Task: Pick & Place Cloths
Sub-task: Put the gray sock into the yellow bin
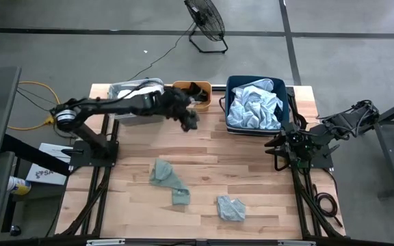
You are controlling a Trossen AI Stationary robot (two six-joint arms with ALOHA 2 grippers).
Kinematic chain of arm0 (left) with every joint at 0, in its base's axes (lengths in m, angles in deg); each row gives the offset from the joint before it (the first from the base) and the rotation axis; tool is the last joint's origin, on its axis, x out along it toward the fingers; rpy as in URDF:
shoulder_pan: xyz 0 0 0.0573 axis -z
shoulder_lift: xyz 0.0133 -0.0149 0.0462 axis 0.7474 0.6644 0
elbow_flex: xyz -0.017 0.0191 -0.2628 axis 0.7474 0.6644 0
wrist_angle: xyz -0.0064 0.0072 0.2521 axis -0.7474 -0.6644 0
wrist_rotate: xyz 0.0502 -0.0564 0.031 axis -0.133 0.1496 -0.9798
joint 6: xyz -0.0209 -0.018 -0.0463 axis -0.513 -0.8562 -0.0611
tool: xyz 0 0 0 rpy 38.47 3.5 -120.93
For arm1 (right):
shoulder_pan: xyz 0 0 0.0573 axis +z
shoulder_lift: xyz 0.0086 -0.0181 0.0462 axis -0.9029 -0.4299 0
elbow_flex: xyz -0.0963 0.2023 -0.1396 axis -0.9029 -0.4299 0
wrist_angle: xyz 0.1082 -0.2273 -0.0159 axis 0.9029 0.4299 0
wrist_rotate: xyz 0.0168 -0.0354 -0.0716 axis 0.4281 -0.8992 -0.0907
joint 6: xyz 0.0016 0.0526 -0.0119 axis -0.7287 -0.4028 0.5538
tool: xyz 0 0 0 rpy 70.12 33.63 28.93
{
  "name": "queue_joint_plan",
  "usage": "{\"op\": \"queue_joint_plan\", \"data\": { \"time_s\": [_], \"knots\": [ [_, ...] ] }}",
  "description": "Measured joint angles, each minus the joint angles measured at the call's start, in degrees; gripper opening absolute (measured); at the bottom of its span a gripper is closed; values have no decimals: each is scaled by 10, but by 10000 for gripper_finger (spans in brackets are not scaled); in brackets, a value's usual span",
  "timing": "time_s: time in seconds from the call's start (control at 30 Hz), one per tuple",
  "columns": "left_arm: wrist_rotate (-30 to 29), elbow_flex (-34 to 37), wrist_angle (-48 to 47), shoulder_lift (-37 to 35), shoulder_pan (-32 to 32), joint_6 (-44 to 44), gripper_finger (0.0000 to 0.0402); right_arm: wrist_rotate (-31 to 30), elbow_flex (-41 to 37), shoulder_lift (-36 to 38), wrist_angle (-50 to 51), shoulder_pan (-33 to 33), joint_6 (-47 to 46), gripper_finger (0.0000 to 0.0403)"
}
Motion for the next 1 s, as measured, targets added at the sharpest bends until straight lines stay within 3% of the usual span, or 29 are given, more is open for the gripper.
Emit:
{"op": "queue_joint_plan", "data": {
  "time_s": [0.2, 0.63, 1.0],
  "knots": [
    [2, -95, -52, 53, -57, -6, 3, 0, 0, 0, 0, 0, 0, 124],
    [-6, -306, -184, 201, -138, 85, 3, 0, 0, 0, 0, 0, 0, 124],
    [-55, -333, -218, 264, -181, 275, 3, 0, 0, 0, 0, 0, 0, 124]
  ]
}}
